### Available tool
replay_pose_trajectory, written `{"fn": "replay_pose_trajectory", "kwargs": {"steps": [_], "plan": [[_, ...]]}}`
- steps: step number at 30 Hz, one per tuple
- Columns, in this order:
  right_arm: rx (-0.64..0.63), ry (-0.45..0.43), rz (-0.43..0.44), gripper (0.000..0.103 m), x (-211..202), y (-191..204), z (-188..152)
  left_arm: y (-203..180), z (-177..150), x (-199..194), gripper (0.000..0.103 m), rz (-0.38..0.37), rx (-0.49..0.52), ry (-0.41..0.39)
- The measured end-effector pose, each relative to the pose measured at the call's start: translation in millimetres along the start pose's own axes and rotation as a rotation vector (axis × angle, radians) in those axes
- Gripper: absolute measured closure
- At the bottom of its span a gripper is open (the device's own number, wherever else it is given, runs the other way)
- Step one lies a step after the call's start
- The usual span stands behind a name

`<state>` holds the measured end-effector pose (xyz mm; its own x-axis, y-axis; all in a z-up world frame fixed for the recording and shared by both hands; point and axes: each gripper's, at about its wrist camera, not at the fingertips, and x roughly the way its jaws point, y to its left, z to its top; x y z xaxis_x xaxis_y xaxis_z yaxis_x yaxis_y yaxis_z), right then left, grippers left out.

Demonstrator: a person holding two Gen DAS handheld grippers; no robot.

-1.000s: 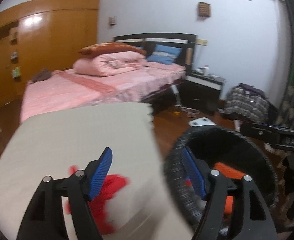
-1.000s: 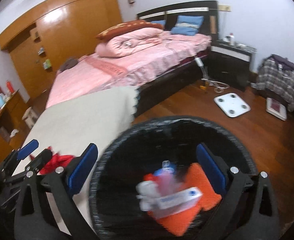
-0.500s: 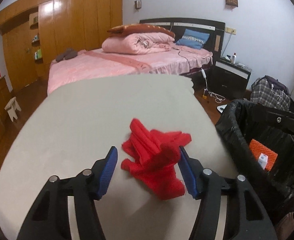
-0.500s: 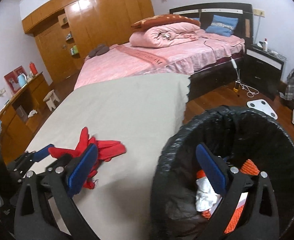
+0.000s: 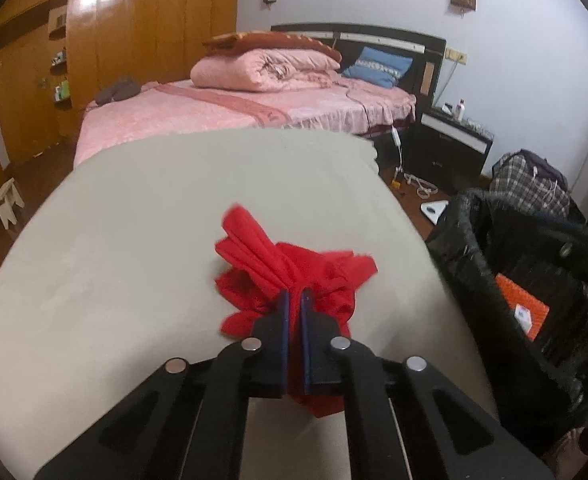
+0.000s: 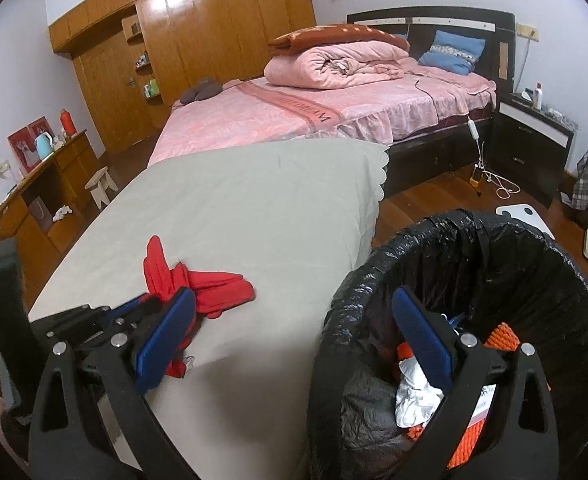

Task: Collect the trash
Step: 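Grasp the red knit glove lying on the bed with the left gripper, then grasp the second red glove on the bed with the right gripper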

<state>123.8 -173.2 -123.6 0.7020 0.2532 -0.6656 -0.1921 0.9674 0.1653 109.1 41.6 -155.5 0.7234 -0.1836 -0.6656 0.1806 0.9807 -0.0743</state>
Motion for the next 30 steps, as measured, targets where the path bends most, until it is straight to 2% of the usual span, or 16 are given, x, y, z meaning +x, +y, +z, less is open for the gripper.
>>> {"fn": "replay_pose_trajectory", "kwargs": {"steps": [5, 12, 19, 24, 26, 28, 30], "plan": [[-0.012, -0.016, 0.014, 0.007, 0, 8, 7, 15, 15, -28, 0.098, 0.015, -0.042, -0.074], [-0.035, -0.020, 0.049, 0.007, 7, 27, 15, 49, 27, -54, 0.098, 0.102, -0.080, -0.131], [-0.077, 0.008, 0.083, 0.007, 30, 56, 19, 89, 20, -53, 0.098, 0.203, -0.111, -0.106], [-0.085, 0.053, 0.099, 0.007, 56, 70, 18, 99, 8, -33, 0.098, 0.187, -0.101, -0.036], [-0.091, 0.074, 0.101, 0.007, 67, 77, 15, 99, 1, -25, 0.096, 0.173, -0.096, -0.005], [-0.102, 0.091, 0.101, 0.007, 75, 82, 11, 99, -6, -17, 0.087, 0.159, -0.092, 0.020], [-0.110, 0.108, 0.098, 0.007, 84, 87, 8, 98, -11, -9, 0.071, 0.151, -0.089, 0.043]]}}
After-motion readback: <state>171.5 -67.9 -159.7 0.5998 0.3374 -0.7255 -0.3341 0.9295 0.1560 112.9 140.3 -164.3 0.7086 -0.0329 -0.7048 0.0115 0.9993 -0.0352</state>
